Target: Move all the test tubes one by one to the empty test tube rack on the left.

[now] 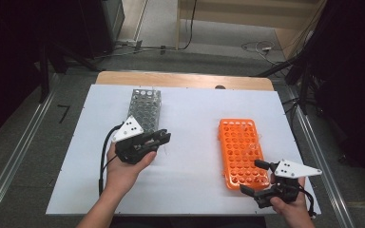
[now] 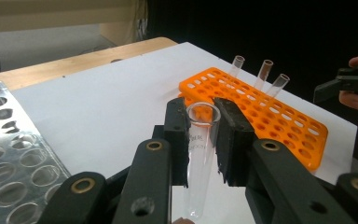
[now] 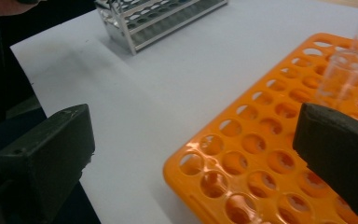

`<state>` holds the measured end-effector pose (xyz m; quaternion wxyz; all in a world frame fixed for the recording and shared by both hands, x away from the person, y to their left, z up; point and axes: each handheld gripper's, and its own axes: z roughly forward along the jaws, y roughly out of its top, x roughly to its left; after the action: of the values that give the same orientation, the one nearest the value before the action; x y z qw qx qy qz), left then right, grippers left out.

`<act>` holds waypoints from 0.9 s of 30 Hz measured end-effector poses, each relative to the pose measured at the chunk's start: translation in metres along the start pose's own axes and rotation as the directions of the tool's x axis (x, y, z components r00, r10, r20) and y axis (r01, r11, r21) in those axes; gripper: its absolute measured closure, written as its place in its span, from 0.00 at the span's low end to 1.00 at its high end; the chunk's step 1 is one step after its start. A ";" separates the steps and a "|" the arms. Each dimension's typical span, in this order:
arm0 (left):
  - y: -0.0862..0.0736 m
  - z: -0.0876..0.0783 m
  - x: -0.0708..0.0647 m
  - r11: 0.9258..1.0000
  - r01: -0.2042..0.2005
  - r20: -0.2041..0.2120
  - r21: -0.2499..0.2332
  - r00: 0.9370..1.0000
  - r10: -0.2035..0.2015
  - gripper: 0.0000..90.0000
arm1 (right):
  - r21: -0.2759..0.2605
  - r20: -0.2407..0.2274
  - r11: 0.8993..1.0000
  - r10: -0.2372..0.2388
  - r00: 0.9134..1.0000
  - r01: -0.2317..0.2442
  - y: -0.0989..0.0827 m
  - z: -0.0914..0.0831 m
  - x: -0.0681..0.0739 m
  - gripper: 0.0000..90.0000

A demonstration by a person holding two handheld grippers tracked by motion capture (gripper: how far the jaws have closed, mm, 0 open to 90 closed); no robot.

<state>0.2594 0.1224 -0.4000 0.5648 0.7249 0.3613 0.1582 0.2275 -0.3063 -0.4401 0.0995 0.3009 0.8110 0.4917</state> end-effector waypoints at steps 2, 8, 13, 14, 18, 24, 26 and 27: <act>0.001 0.001 0.004 1.000 0.005 -0.006 0.001 1.000 -0.005 0.85 | -0.007 0.012 1.000 0.013 1.000 -0.013 -0.002 -0.003 -0.006 0.00; 0.004 0.005 0.018 1.000 0.012 -0.030 0.001 0.999 -0.012 0.85 | -0.016 0.034 0.999 0.032 0.999 -0.032 -0.005 -0.008 -0.017 0.00; 0.006 0.010 0.029 1.000 0.020 -0.034 0.010 0.999 -0.019 0.85 | -0.021 0.049 0.999 0.037 0.998 -0.036 -0.007 -0.010 -0.022 0.00; 0.007 0.010 0.031 1.000 0.018 -0.038 0.013 0.999 -0.018 0.85 | -0.022 0.051 0.999 0.039 0.998 -0.038 -0.007 -0.011 -0.023 0.00; 0.014 0.012 0.040 1.000 0.021 -0.054 0.001 0.998 -0.021 0.85 | -0.024 0.058 0.999 0.045 0.997 -0.044 -0.009 -0.011 -0.026 0.00; 0.023 0.015 0.052 1.000 0.024 -0.071 -0.004 0.997 -0.025 0.85 | -0.028 0.067 0.999 0.048 0.997 -0.047 -0.010 -0.012 -0.029 0.00; 0.026 0.016 0.057 1.000 0.030 -0.081 -0.007 0.996 -0.031 0.85 | -0.033 0.067 0.998 0.053 0.996 -0.051 -0.010 -0.013 -0.029 0.00; 0.027 0.017 0.059 0.999 0.032 -0.086 -0.009 0.996 -0.032 0.85 | -0.033 0.068 0.998 0.053 0.996 -0.051 -0.010 -0.013 -0.029 0.00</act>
<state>0.3205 0.1494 -0.3905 0.5540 0.7094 0.3961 0.1816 0.2408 -0.3363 -0.4461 0.1191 0.3371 0.7913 0.4960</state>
